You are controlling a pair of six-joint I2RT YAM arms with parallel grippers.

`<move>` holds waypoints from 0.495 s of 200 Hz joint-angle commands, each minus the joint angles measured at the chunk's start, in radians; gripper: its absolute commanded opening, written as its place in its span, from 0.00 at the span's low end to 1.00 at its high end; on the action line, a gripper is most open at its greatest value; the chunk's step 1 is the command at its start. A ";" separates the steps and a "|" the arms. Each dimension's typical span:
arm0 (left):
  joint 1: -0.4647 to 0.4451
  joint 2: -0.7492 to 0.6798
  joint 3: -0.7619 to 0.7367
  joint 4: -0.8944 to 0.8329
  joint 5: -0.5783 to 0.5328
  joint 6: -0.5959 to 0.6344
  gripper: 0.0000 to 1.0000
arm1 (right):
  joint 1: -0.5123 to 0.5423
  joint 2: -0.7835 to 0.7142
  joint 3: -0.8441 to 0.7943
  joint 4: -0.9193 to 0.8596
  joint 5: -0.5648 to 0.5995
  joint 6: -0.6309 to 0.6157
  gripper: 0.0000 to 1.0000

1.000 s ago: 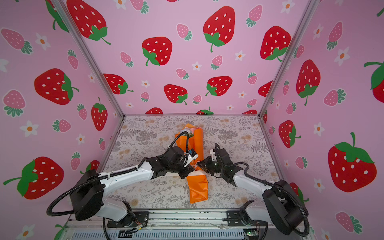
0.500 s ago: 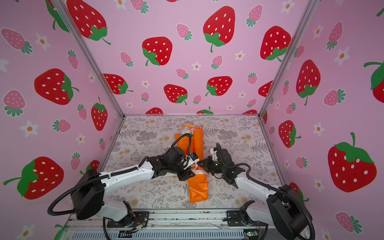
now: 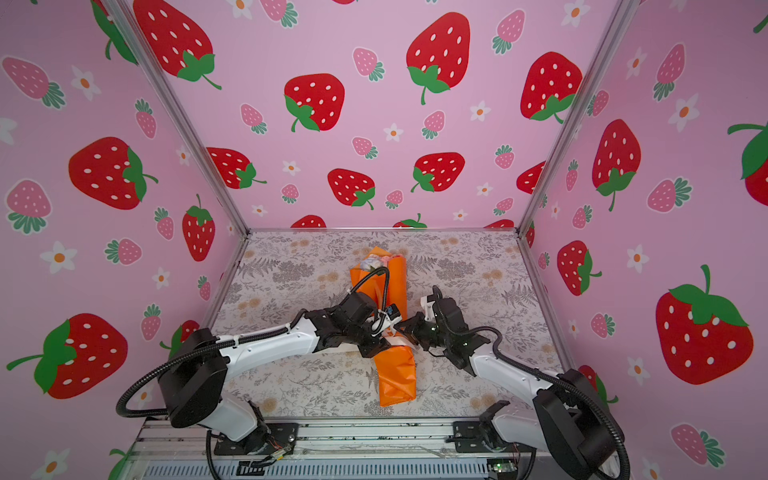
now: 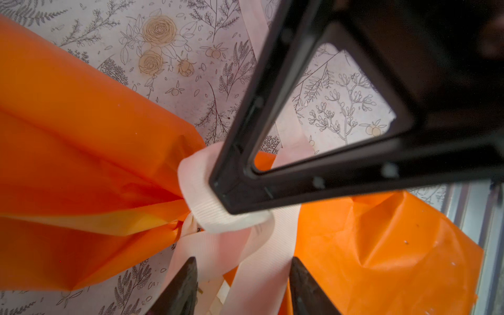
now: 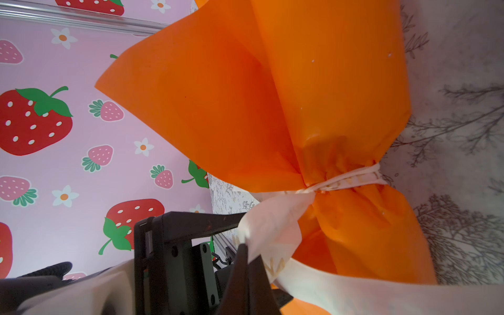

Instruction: Tie the bouquet of fake flowers

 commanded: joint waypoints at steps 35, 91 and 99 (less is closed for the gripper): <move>-0.002 0.022 0.043 0.033 0.006 -0.044 0.56 | 0.006 -0.011 -0.005 0.076 -0.033 0.039 0.00; 0.000 0.036 0.039 0.087 -0.096 -0.115 0.55 | 0.005 -0.019 -0.011 0.079 -0.035 0.045 0.00; 0.000 0.032 0.033 0.099 -0.113 -0.124 0.53 | 0.006 -0.020 -0.012 0.077 -0.035 0.046 0.00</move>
